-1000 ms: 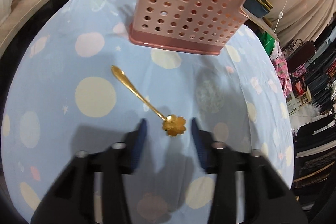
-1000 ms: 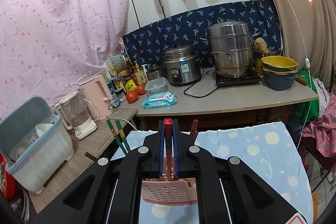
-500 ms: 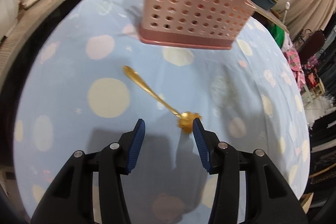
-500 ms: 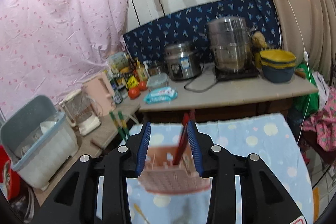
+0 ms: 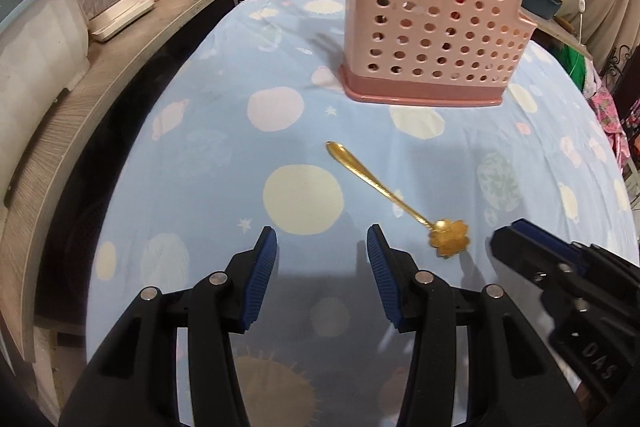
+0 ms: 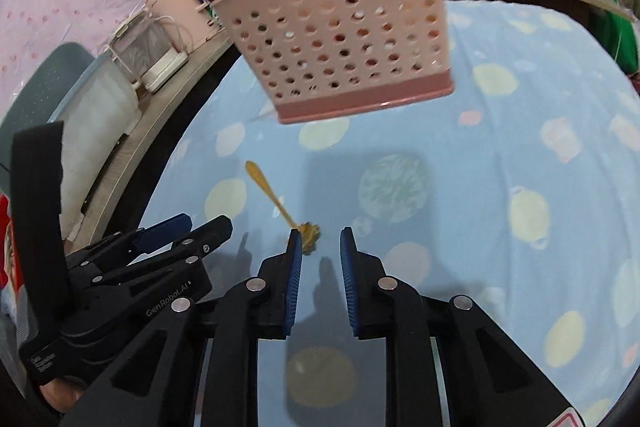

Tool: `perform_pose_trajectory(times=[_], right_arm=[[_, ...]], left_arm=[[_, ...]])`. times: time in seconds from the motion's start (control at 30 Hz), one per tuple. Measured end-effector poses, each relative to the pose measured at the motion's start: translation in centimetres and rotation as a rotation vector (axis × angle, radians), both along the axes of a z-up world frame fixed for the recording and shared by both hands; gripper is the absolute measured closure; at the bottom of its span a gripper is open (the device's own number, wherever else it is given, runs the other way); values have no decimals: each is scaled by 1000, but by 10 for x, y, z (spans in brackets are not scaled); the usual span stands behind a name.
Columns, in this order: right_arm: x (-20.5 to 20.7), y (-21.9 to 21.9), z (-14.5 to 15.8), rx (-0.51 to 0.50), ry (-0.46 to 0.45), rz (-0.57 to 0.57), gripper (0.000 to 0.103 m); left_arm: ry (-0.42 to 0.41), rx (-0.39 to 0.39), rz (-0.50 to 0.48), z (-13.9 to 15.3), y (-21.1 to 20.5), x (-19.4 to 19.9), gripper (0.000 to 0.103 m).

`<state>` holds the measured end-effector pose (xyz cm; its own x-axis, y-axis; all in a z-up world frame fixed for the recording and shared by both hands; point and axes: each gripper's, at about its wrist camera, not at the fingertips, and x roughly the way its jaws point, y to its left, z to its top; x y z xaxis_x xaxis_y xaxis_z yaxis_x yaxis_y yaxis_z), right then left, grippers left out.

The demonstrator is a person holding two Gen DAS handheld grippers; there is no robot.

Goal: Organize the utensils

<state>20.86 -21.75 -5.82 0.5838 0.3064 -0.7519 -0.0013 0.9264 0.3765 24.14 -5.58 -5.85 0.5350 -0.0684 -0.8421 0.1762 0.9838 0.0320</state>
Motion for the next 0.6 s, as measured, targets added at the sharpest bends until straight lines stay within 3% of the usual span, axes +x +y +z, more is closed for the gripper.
perform_pose_trajectory(times=[0.6], right_arm=[[19, 18, -30, 18, 64, 11, 94]], left_arm=[[15, 0, 7, -8, 10, 11, 58]])
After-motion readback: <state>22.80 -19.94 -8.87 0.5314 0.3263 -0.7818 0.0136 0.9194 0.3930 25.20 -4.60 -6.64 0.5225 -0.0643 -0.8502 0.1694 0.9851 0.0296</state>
